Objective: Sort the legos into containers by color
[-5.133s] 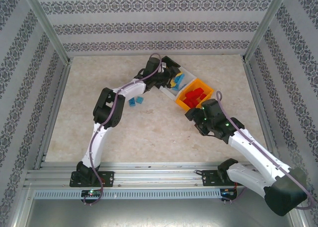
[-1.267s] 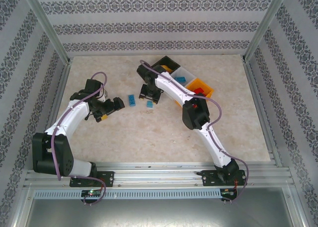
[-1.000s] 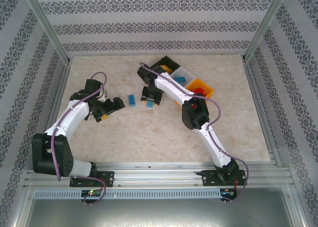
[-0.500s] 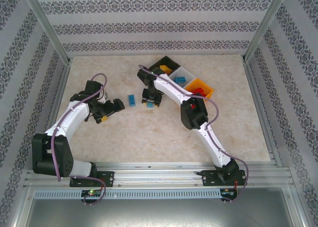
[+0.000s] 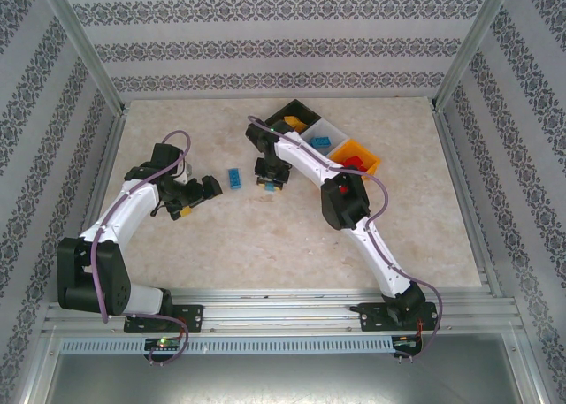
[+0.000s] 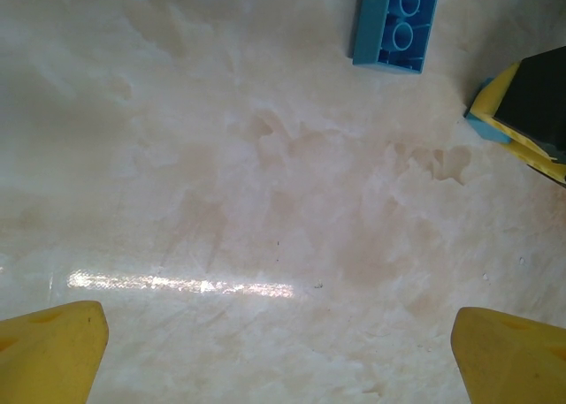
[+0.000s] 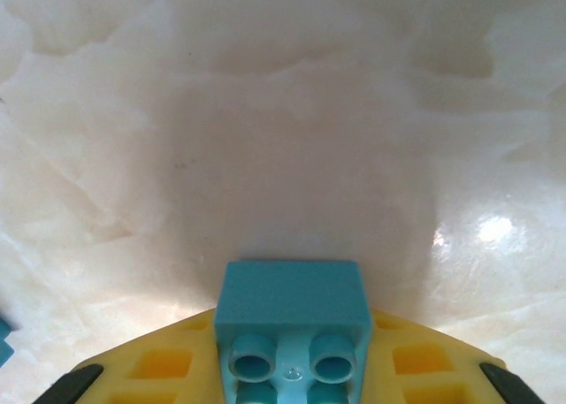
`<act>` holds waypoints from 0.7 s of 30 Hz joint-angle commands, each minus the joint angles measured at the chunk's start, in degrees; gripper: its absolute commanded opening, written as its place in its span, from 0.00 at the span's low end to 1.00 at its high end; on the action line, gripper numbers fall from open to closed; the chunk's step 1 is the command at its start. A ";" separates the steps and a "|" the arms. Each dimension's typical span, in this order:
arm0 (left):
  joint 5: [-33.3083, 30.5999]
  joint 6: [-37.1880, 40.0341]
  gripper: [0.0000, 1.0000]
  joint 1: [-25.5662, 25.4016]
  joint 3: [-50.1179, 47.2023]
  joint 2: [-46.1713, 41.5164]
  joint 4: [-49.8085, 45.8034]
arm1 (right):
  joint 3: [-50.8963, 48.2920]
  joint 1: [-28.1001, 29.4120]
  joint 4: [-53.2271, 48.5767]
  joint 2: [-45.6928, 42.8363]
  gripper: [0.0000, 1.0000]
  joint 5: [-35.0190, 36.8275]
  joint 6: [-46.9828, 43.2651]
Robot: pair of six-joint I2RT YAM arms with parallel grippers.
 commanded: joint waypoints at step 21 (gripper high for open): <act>-5.05 8.42 1.00 -3.97 15.20 16.26 -6.27 | -5.42 -18.07 5.25 -13.91 0.54 1.20 -6.28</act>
